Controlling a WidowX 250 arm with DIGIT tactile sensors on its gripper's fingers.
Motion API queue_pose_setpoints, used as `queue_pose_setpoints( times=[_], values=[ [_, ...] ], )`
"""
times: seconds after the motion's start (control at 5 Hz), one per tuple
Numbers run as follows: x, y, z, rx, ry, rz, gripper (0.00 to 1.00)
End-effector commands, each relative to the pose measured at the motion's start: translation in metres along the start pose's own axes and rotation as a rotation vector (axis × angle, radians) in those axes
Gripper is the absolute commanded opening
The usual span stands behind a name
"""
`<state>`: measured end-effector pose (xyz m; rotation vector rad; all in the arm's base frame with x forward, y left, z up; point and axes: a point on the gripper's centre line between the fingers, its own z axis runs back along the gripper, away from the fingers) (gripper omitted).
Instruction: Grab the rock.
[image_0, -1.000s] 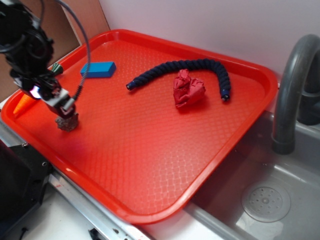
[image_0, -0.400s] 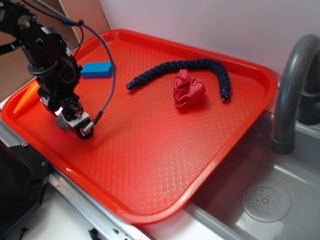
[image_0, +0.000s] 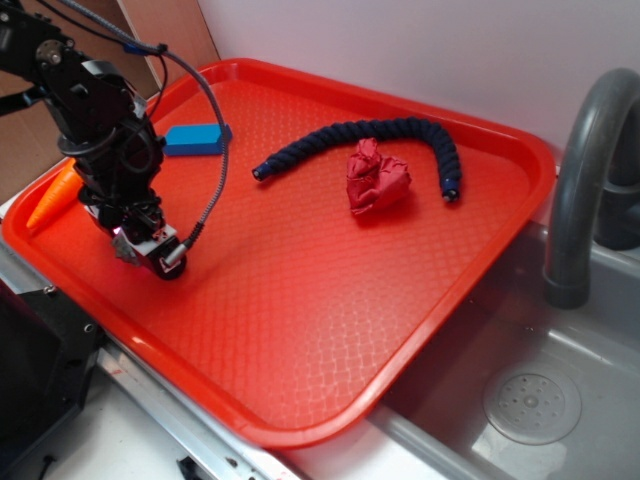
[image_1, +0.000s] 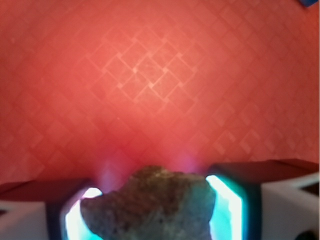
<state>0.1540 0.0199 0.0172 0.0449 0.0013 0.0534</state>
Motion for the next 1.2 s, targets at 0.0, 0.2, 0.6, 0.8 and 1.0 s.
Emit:
queue_pose_setpoints(
  times=[0.0,0.2,0.6,0.8,1.0],
  values=[
    [0.008,-0.004,0.033,-0.051,-0.006,0.056,0.0],
    [0.018,-0.025,0.083,-0.109,-0.063,0.054,0.0],
    [0.017,-0.072,0.173,-0.246,-0.125,-0.039,0.0],
    [0.013,-0.069,0.174,-0.285,-0.113,-0.045,0.0],
    [0.015,-0.063,0.162,-0.285,-0.09,-0.042,0.0]
  ],
)
